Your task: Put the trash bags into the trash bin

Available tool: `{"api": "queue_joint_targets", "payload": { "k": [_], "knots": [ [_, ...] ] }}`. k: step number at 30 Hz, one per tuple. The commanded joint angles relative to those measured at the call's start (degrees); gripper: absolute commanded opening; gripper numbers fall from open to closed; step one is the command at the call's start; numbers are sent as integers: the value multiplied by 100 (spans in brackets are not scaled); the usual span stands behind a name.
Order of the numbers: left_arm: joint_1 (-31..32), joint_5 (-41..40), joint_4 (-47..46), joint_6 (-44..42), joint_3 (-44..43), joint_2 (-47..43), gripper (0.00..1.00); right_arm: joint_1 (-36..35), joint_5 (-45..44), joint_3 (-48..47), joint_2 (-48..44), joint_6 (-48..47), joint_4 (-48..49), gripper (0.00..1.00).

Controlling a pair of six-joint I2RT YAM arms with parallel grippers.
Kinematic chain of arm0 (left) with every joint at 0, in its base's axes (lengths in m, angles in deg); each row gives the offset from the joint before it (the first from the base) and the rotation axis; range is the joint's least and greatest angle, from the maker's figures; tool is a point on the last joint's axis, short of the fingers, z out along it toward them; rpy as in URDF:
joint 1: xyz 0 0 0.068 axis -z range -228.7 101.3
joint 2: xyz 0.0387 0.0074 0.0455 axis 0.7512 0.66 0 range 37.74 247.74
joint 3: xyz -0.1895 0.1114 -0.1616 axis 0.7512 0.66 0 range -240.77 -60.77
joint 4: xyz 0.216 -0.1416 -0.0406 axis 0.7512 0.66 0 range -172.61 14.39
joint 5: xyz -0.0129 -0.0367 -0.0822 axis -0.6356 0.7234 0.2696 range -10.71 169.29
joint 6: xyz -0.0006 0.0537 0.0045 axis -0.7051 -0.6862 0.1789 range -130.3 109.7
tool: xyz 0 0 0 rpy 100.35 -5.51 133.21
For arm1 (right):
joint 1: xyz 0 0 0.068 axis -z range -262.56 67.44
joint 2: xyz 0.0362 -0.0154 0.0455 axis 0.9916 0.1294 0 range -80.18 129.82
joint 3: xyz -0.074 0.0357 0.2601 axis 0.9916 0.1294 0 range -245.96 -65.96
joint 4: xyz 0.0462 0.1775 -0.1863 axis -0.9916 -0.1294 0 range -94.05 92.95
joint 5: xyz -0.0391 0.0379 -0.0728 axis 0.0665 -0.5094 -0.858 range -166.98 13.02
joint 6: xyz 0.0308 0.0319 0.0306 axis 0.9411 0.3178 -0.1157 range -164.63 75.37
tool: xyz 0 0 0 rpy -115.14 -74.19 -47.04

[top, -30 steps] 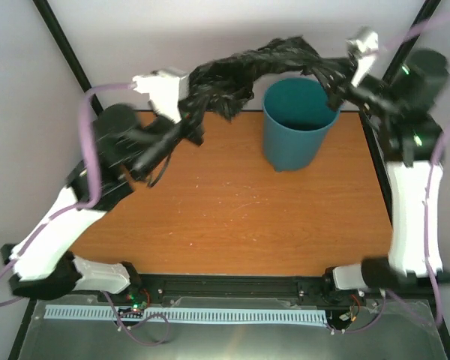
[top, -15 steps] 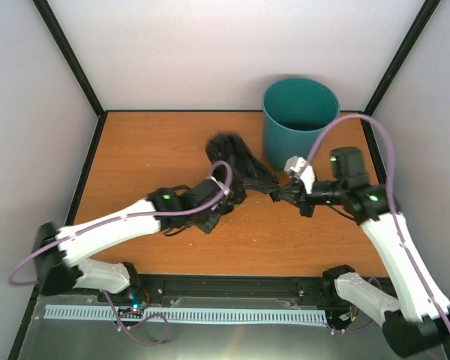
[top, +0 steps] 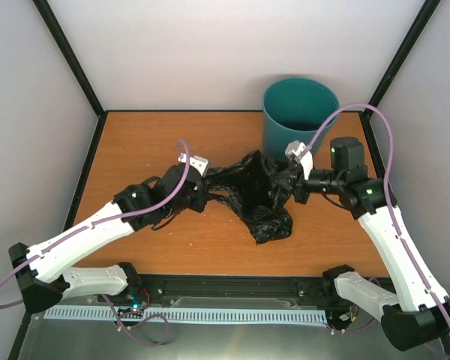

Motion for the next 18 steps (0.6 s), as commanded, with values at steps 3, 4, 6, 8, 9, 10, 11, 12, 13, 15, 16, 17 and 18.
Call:
{"api": "queue_joint_targets", "payload": {
  "k": [3,4,6,8,9,10,11,12,13,15,16,17,18],
  "knots": [
    [-1546,634,-701,-308,-350,788,1,-10,-1558,-714,1401,1070,1155,3],
    [-1740,645,-571,-449,-835,1087,1,-14,-1636,-1206,1832,990,1029,3],
    [-1862,354,98,-747,-2421,1675,1,9,-1730,-2714,2725,807,454,3],
    [-1858,232,870,-944,-4455,2168,1,115,-1477,-4729,3420,787,-283,3],
    [-1825,305,1096,-1091,-5381,2330,1,161,-1390,-5635,3662,826,-571,3],
    [-1760,391,1172,-1248,-6257,2400,1,180,-1283,-6584,3801,860,-758,3],
    [-1646,483,1056,-1437,-6847,2366,1,182,-1245,-7220,3826,855,-830,3],
    [-1460,685,778,-1650,-7128,2191,1,184,-1208,-7631,3653,825,-720,3],
    [-1382,982,318,-1821,-6920,1888,1,184,-1202,-7662,3368,798,-454,3],
    [-1356,1405,-782,-1941,-5832,1029,1,184,-1164,-6629,2547,753,352,3],
    [-1356,1425,-1227,-1944,-5208,490,1,186,-1131,-5740,2026,761,898,3],
    [-1358,1336,-1562,-1946,-4651,215,1,184,-1099,-4879,1563,793,1406,3],
    [-1356,1121,-1513,-1931,-4136,92,2,180,-1058,-4074,1256,790,1803,3]
  ]
}}
